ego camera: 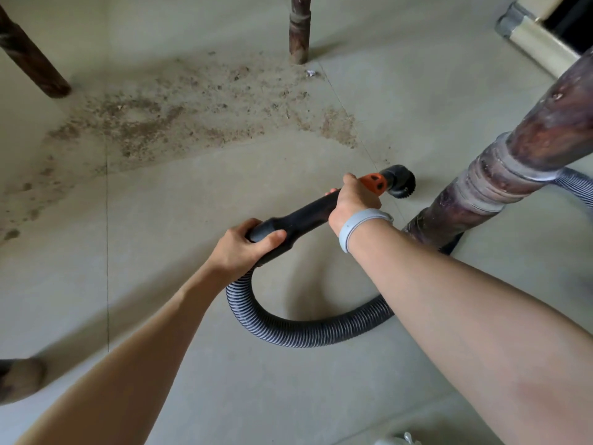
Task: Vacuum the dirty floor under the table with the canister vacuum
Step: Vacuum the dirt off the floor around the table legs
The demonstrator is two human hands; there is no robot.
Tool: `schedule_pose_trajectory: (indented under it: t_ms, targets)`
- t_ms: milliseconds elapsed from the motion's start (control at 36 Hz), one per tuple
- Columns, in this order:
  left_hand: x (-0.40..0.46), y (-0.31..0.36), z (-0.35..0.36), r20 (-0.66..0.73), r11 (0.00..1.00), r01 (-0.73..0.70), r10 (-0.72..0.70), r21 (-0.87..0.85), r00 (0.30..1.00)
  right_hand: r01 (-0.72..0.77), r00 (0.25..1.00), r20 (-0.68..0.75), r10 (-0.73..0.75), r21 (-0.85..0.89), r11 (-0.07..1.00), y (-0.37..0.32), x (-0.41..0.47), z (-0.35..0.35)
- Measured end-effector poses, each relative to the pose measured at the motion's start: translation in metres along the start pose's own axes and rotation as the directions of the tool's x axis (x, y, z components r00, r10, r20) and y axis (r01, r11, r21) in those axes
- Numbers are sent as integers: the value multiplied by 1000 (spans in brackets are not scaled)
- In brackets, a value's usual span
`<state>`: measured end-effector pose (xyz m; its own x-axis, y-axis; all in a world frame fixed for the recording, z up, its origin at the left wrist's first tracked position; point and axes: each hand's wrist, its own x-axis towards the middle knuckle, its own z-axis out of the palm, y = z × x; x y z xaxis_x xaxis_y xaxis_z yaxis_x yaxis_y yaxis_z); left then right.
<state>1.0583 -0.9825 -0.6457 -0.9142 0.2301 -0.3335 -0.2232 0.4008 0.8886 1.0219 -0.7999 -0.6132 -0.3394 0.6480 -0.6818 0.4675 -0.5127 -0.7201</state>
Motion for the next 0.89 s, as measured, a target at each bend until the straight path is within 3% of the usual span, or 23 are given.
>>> schedule_pose_trajectory:
  t_ms: [333, 472, 722, 889]
  targets:
    - [10, -2, 4, 17, 986, -85, 84, 143, 996, -38, 999, 26, 40, -68, 997, 22, -2, 3]
    - [10, 3, 5, 41, 970, -121, 115, 209, 992, -44, 998, 42, 44, -5, 999, 16, -3, 2]
    - [2, -6, 10, 124, 999, -53, 52, 2, 991, -80, 987, 147, 58, 146, 986, -3, 0, -15]
    - [1, -2, 18, 124, 993, -91, 82, 71, 989, -98, 981, 188, 57, 216, 971, -4, 7, -18]
